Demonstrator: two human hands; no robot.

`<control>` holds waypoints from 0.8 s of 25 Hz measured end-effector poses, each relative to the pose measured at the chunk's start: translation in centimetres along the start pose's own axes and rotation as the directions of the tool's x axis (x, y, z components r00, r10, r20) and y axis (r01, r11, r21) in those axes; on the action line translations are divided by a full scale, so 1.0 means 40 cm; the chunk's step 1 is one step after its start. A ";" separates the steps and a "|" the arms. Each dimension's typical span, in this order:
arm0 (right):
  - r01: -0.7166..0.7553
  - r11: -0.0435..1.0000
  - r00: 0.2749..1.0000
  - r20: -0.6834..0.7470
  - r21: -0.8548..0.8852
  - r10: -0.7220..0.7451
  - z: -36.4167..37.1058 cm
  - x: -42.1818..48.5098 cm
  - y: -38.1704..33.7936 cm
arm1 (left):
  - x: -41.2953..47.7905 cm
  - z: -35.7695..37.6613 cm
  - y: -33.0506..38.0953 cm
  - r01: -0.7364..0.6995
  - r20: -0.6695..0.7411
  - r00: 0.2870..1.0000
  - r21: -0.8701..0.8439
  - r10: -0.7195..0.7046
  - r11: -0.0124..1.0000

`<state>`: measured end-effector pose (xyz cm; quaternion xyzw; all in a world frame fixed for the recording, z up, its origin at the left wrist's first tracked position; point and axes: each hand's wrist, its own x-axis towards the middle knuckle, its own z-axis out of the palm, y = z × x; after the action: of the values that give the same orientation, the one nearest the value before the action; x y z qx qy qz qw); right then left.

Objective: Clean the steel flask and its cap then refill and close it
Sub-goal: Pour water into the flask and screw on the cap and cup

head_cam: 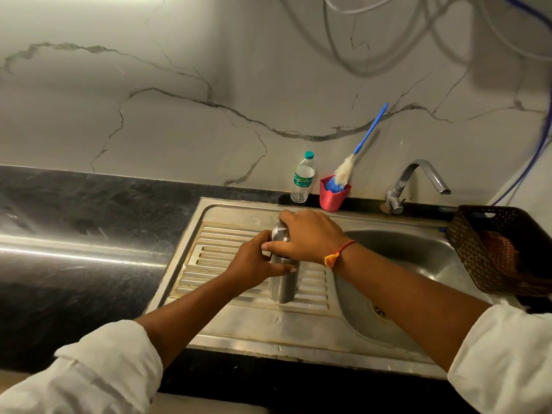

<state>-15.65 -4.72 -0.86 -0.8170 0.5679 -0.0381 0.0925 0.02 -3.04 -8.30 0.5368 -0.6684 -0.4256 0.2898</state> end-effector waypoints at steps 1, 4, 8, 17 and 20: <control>0.020 0.990 0.994 0.103 0.140 -0.034 -0.010 0.000 0.018 | 0.001 -0.006 0.001 0.010 0.030 1.000 -0.009 -0.010 1.000; 0.049 0.883 0.955 0.236 0.467 -0.178 -0.025 0.002 0.064 | 0.011 -0.023 0.002 0.035 0.122 0.992 -0.033 -0.031 0.999; 0.054 0.749 0.975 0.126 0.660 -0.182 0.018 -0.007 0.080 | 0.004 -0.027 0.000 0.020 0.172 0.985 -0.064 -0.009 0.998; 0.064 0.715 0.947 -0.268 0.696 0.176 0.121 -0.048 0.015 | -0.008 0.002 -0.014 -0.044 0.051 0.997 -0.108 0.050 0.993; 0.033 0.699 0.899 -0.327 0.715 0.292 0.139 -0.047 -0.017 | -0.012 0.011 -0.017 -0.048 -0.003 0.999 -0.090 0.048 0.995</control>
<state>-14.76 -2.12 -6.10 -0.6480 0.5735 -0.4182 0.2763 0.09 -2.52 -9.08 0.5072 -0.6612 -0.4479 0.3240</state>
